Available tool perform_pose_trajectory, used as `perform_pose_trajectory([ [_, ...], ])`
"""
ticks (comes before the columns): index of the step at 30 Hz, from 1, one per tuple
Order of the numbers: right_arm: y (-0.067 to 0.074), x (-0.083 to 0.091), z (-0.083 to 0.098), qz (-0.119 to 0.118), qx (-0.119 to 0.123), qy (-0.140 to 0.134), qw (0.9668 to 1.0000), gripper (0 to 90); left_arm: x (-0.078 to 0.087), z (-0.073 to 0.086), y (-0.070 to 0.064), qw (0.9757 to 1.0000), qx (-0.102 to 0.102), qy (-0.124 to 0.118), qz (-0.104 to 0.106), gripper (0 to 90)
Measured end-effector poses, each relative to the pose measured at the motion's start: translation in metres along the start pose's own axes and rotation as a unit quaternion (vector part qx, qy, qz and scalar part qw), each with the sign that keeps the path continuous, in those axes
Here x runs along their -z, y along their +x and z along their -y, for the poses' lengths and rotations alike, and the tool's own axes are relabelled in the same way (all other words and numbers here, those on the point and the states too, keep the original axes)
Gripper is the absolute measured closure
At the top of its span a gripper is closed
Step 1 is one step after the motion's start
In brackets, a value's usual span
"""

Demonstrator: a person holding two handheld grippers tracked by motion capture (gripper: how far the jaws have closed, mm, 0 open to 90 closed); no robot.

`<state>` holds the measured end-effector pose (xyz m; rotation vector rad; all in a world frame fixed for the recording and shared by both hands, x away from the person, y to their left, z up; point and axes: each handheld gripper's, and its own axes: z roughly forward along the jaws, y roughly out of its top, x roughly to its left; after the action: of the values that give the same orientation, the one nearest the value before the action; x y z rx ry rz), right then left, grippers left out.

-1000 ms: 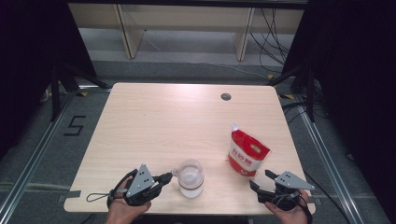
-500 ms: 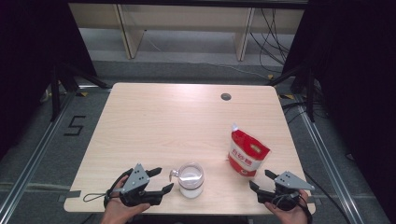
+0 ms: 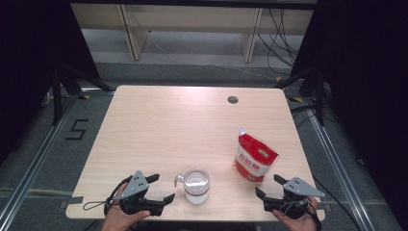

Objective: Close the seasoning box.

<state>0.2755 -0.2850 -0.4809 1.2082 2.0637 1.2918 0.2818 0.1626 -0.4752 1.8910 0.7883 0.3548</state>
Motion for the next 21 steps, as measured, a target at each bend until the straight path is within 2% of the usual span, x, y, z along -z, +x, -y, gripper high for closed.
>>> perform_pose_trajectory([
  [1,-0.002,0.0,0.0,-0.009,0.018,-0.001,0.9998,16.1,0.0,0.002,0.001,1.0,-0.002,0.003,-0.001,15.1],
  [2,-0.001,0.0,0.001,0.0,0.018,-0.003,0.9998,16.1,0.002,0.002,0.002,0.9999,-0.012,0.009,-0.004,15.1],
  [3,0.002,0.002,0.001,-0.001,0.004,-0.001,1.0,16.1,0.001,0.003,0.002,0.9998,-0.017,0.009,-0.003,15.2],
  [4,0.003,0.002,0.001,-0.003,0.007,-0.004,1.0,16.1,0.001,0.004,0.003,0.9998,-0.017,0.01,-0.002,15.2],
  [5,0.002,0.002,0.001,-0.005,0.02,-0.009,0.9997,16.1,0.001,0.006,0.001,0.9999,-0.002,0.011,-0.004,15.2],
  [6,0.001,0.003,0.001,-0.007,0.026,-0.009,0.9996,16.1,0.001,0.007,0.001,0.9999,-0.007,0.012,-0.005,15.2],
  [7,0.003,0.003,0.002,-0.007,0.014,-0.007,0.9999,16.1,0.001,0.008,0.003,0.9996,-0.021,0.019,-0.005,15.2],
  [8,0.003,0.003,0.002,-0.003,0.018,-0.007,0.9998,16.1,0.0,0.009,0.001,0.9997,-0.013,0.019,-0.005,15.2],
  [9,0.005,0.004,0.002,-0.005,0.01,-0.003,0.9999,16.1,0.0,0.01,0.0,0.9997,-0.007,0.022,-0.009,15.3],
  [11,0.005,0.004,0.003,-0.01,0.016,0.002,0.9998,16.1,-0.001,0.012,-0.001,0.9997,-0.008,0.023,-0.004,15.2],
  [13,0.005,0.004,0.003,-0.01,0.02,-0.003,0.9997,16.1,0.0,0.013,-0.001,0.9992,-0.019,0.033,-0.008,15.2],
  [14,0.005,0.004,0.003,-0.015,0.021,-0.002,0.9997,16.1,-0.001,0.013,0.0,0.999,-0.032,0.032,-0.005,15.3],
  [15,0.005,0.004,0.003,-0.016,0.025,-0.001,0.9996,16.2,-0.002,0.014,-0.003,0.9995,-0.012,0.03,-0.004,15.2],
  [16,0.006,0.004,0.004,-0.013,0.015,0.0,0.9998,16.2,-0.001,0.015,-0.002,0.999,-0.023,0.039,-0.008,15.2],
  [17,0.006,0.004,0.004,-0.015,0.018,0.0,0.9997,16.2,-0.002,0.015,-0.002,0.9986,-0.027,0.044,-0.006,15.3],
  [18,0.006,0.004,0.004,-0.017,0.016,0.0,0.9997,16.2,-0.003,0.016,-0.004,0.999,-0.02,0.039,-0.002,15.2],
  [19,0.006,0.004,0.004,-0.016,0.015,0.001,0.9997,16.2,-0.003,0.016,-0.003,0.9981,-0.04,0.047,-0.003,15.3],
  [20,0.007,0.004,0.004,-0.016,0.015,0.002,0.9998,16.2,-0.004,0.017,-0.004,0.9985,-0.027,0.047,-0.001,15.2],
  [21,0.007,0.004,0.005,-0.014,0.014,0.004,0.9998,16.2,-0.005,0.018,-0.005,0.9987,-0.023,0.045,0.001,15.3],
])
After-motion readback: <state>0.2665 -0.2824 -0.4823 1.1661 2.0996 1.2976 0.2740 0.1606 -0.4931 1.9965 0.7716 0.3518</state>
